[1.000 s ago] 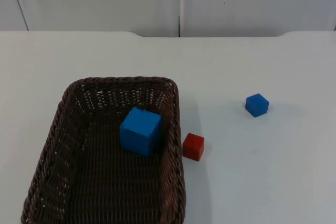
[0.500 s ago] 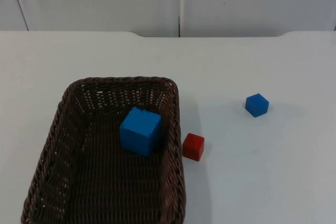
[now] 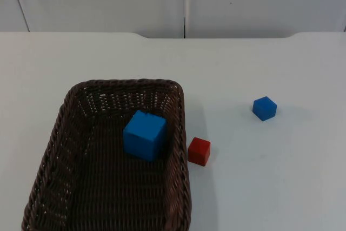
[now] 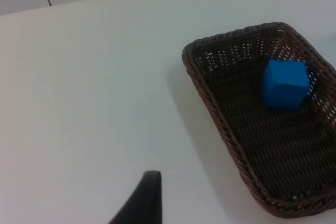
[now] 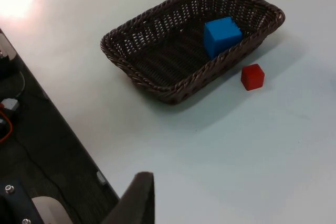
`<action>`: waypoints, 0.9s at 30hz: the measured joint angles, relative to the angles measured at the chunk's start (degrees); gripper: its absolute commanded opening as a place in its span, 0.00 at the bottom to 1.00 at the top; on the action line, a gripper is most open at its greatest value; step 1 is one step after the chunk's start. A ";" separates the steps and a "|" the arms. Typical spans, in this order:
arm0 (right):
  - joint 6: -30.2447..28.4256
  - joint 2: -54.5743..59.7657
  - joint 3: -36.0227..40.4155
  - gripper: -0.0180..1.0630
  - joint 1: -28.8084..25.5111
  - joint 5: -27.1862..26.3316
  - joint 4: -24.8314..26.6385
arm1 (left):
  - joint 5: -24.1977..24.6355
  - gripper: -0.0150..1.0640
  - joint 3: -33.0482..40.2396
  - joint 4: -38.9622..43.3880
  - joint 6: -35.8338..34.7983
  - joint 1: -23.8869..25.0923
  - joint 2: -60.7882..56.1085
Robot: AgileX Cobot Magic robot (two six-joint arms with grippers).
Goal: Pick up the basket with the left hand and place the largest block into the basket with the right hand.
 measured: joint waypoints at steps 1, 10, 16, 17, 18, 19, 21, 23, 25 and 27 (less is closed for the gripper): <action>0.00 0.00 0.00 0.99 0.00 0.00 0.00 | 0.00 0.99 0.00 0.00 0.00 1.63 0.00; 0.00 0.00 0.00 0.99 0.00 0.00 0.00 | 0.00 0.99 0.00 -0.13 0.00 9.67 0.00; 0.00 0.00 0.00 0.99 0.00 0.00 0.11 | 0.00 0.99 0.00 -0.13 0.00 14.24 0.00; 0.00 0.00 0.00 0.99 0.00 0.00 0.11 | 0.00 0.99 0.00 -0.13 0.00 14.70 0.00; 0.00 0.00 0.00 0.99 0.00 0.00 0.11 | 0.00 0.99 0.00 -0.13 0.00 15.02 0.00; 0.00 0.00 0.00 0.99 0.00 0.00 0.11 | 0.00 0.99 0.00 -0.13 0.00 15.02 0.00; 0.00 0.00 0.00 0.99 0.00 0.00 0.11 | 0.00 0.99 0.00 -0.13 0.00 15.02 0.00; 0.00 0.00 0.00 0.99 0.00 0.00 0.11 | 0.00 0.99 0.00 -0.13 0.00 15.02 0.00; 0.00 0.00 0.00 0.99 0.00 0.00 0.11 | 0.00 0.99 0.00 -0.13 0.00 15.02 0.00; 0.00 0.00 0.00 0.99 -0.15 0.00 0.11 | 0.00 0.99 0.00 -0.13 0.00 15.02 0.00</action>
